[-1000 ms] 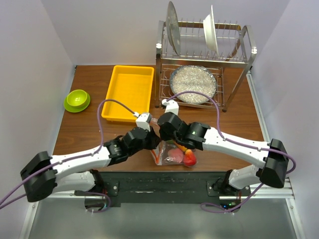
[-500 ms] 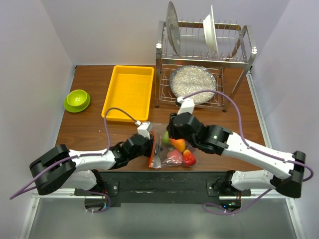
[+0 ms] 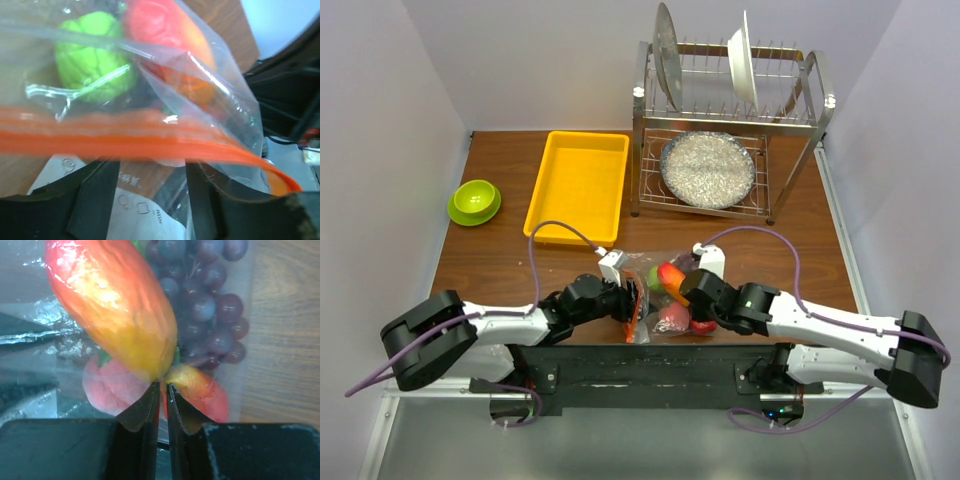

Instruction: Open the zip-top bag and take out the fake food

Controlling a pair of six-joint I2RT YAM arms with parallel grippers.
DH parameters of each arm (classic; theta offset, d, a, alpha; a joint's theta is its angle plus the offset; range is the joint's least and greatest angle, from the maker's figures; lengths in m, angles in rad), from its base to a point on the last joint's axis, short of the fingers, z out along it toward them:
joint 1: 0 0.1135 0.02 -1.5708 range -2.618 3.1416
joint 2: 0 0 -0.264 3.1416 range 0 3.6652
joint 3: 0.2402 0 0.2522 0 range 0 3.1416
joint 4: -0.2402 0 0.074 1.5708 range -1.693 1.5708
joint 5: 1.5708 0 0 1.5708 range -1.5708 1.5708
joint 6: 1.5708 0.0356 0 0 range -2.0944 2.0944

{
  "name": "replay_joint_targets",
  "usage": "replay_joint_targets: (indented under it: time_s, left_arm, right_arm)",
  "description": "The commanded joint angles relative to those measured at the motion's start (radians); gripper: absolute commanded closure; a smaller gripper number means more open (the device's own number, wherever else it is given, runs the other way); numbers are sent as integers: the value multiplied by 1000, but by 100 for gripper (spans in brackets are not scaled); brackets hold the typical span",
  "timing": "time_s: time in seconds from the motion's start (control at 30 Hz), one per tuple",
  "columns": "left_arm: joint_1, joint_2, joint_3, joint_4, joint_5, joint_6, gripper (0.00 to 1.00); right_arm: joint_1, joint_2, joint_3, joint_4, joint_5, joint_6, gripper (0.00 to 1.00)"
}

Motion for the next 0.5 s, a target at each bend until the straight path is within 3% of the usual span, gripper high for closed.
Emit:
replay_joint_targets:
  time_s: [0.0, 0.27, 0.47]
  left_arm:
    - [-10, 20, 6, 112, 67, 33, 37]
    - [-44, 103, 93, 12, 24, 59, 22]
    - [-61, 137, 117, 3, -4, 50, 15]
  right_arm:
    - [3, 48, -7, 88, 11, 55, 86]
    - [2, 128, -35, 163, -20, 49, 88]
    - [3, 161, -44, 237, -79, -11, 79]
